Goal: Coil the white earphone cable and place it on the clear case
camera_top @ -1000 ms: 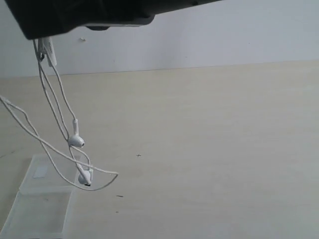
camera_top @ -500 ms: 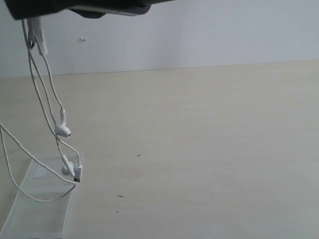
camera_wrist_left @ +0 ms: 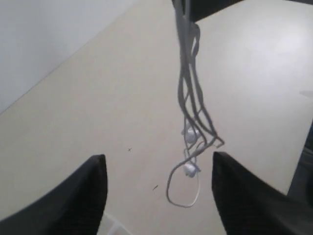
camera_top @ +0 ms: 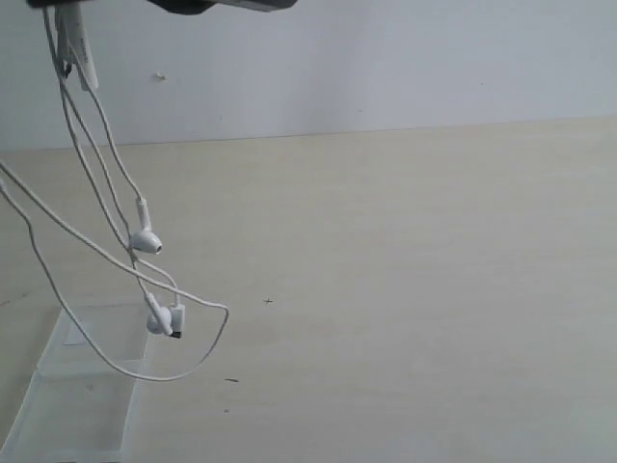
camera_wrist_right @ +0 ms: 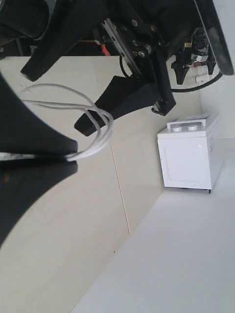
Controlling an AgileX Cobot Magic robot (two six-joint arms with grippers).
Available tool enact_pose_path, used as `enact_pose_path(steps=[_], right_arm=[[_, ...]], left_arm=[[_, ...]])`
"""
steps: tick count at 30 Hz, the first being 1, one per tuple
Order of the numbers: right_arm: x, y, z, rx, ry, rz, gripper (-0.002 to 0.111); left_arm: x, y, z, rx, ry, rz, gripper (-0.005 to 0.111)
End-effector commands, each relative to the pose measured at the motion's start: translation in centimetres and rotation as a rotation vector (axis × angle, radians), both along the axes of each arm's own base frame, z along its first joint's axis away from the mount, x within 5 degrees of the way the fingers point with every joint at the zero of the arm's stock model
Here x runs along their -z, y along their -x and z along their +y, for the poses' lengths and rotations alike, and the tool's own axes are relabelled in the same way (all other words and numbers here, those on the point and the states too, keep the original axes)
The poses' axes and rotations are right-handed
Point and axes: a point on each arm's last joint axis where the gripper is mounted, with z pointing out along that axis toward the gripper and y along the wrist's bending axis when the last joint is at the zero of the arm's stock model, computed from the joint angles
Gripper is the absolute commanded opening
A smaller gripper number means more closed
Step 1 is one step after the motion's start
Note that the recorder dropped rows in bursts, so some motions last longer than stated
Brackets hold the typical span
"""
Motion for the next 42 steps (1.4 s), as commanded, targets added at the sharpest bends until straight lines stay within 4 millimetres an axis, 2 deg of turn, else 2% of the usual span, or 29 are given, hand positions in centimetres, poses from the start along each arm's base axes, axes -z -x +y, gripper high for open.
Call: enact_pose_path(steps=[1,6,15,25,28,32,34,42], right_arm=[[-0.6,0.1,-0.2,0.009,-0.021,-0.009,0.0],[-0.6,0.1,-0.2,0.009,-0.021,-0.009,0.0],[-0.6,0.0,-0.3,0.018,-0.028,-0.011,0.0],[-2.2,-0.4,-0.2,0.088,-0.27,0.211,0.0],[-2.6,-0.5,-0.2,0.09,-0.391,0.318,0.0],[-1.1,-0.8,0.1,0.109,-0.358,0.342,0.0],[-1.1,-0.8,0.1,0.111,-0.363,0.361,0.0],[-1.2,-0.6,0.2,0.081,-0.368,0.388,0.0]], left_arm=[[0.9,-0.4,-0.5,0.012,0.075,0.012,0.061],[2.0,-0.8,-0.5,0.001,0.077,0.016,0.061],[1.6,-0.7,-0.9,0.022,0.149,-0.006,0.061],[1.4,-0.7,-0.9,0.018,0.158,-0.023,0.061],[1.0,0.0,-0.7,0.014,0.167,-0.061,0.061],[0.1,2.0,-0.3,0.007,0.184,-0.156,0.061],[-0.2,2.8,-0.1,0.004,0.191,-0.19,0.061],[-0.7,3.4,-0.3,0.016,0.251,-0.207,0.061]])
